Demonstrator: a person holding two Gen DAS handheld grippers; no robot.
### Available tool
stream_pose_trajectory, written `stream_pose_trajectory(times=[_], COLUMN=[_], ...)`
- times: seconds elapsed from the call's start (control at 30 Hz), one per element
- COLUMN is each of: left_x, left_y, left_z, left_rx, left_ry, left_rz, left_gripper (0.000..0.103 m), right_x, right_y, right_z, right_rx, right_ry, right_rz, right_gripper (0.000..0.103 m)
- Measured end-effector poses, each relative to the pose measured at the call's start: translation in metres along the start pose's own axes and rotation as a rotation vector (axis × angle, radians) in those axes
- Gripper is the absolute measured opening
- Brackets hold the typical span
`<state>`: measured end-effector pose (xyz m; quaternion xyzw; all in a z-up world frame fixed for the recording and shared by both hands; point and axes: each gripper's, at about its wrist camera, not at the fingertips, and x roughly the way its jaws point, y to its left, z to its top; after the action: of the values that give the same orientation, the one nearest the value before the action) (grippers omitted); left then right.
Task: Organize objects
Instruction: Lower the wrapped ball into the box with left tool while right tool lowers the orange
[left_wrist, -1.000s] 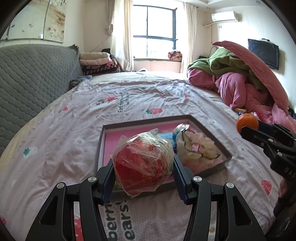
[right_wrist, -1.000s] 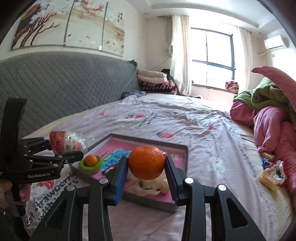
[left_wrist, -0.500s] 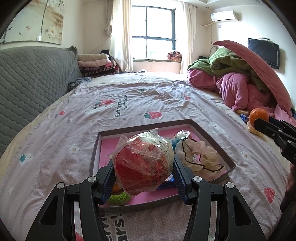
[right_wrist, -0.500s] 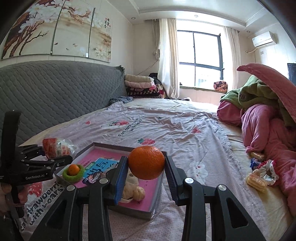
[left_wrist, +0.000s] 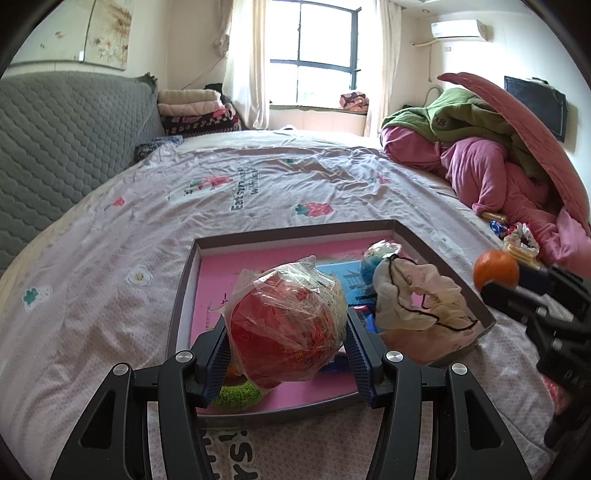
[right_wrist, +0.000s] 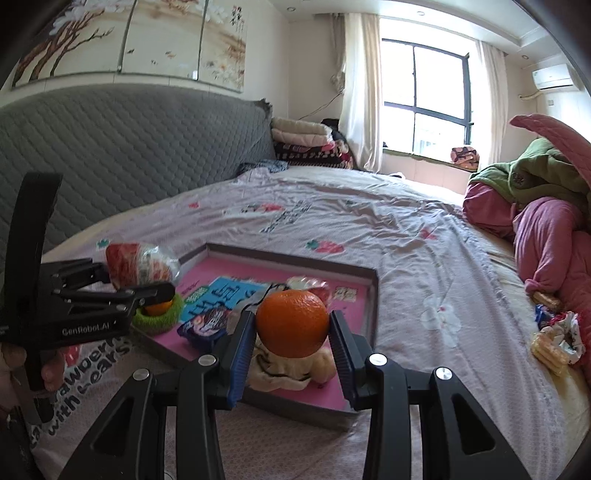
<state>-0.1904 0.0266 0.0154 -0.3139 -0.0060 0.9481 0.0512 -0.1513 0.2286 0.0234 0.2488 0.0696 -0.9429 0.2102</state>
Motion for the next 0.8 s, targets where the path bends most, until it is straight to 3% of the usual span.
stream_pose_trajectory(times=[0.8], left_x=[0.034], left_y=[0.009], left_z=[-0.02], left_rx=[-0.038], left_ry=[0.07], left_rz=[-0.062], left_gripper=[0.058], right_x=[0.043], right_y=[0.011], right_z=[-0.021], right_rx=[-0.017], right_ry=[0.113], right_rz=[0.017], right_gripper=[0.041])
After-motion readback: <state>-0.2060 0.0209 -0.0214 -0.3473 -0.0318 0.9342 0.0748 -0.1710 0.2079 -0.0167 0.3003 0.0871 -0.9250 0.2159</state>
